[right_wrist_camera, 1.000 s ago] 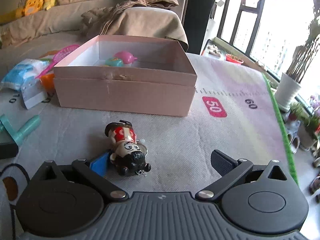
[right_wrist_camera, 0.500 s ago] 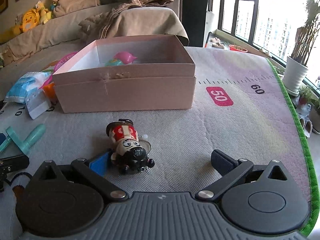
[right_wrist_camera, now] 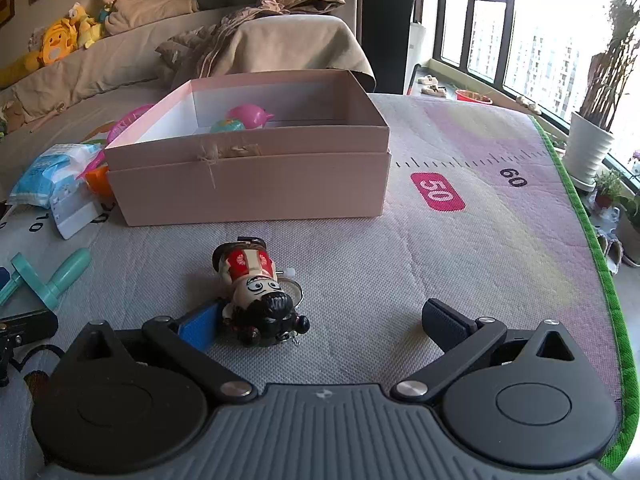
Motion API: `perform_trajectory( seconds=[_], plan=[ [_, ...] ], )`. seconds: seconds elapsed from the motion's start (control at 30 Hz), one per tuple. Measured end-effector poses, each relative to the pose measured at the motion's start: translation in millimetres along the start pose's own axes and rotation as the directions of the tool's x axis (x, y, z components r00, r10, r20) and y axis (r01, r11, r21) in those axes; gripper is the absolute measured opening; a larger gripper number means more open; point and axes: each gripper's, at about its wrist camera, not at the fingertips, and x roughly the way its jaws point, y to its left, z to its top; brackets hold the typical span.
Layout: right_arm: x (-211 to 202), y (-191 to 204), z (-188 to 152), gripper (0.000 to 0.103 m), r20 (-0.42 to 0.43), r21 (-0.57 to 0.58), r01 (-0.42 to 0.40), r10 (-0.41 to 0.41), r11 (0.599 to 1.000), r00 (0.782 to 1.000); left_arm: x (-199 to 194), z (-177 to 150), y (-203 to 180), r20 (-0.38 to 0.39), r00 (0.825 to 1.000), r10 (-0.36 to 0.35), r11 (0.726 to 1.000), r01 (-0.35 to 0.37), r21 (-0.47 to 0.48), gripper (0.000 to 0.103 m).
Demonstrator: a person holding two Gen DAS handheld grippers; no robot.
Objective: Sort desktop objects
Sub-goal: 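Lift the figurine with the right gripper while the left gripper grasps the teal crank toy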
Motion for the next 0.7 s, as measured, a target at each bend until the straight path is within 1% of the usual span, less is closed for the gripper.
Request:
perform_trajectory(
  seconds=[0.23, 0.5, 0.6, 0.63, 0.7],
  plan=[
    [-7.0, 13.9, -6.7, 0.103, -0.001, 0.027, 0.016, -0.016, 0.999, 1.000, -2.7, -2.5, 12.7, -0.004, 1.000, -0.005, 1.000, 0.005, 0.013, 0.103],
    [-5.0, 9.9, -3.1, 0.103, 0.000, 0.003, 0.006, -0.006, 1.000, 1.000, -1.7, -1.4, 7.0, -0.010, 1.000, 0.014, 1.000, -0.014, 0.000, 0.103],
    [-8.0, 11.6, -0.9, 0.103, -0.008, -0.052, -0.047, 0.046, 0.998, 0.999, -3.7, -0.3, 7.3, -0.022, 1.000, 0.017, 1.000, -0.017, -0.016, 0.103],
    [-10.8, 13.5, 0.1, 0.103, -0.003, -0.068, -0.066, 0.066, 0.996, 0.998, -6.0, 0.4, 6.9, -0.022, 1.000, 0.003, 1.000, -0.004, -0.023, 0.103],
    [-20.6, 15.1, 2.5, 0.103, 0.038, -0.108, -0.093, 0.097, 0.990, 0.995, -10.9, 2.9, 3.2, -0.002, 0.998, -0.057, 0.998, 0.057, -0.021, 0.103]
  ],
)
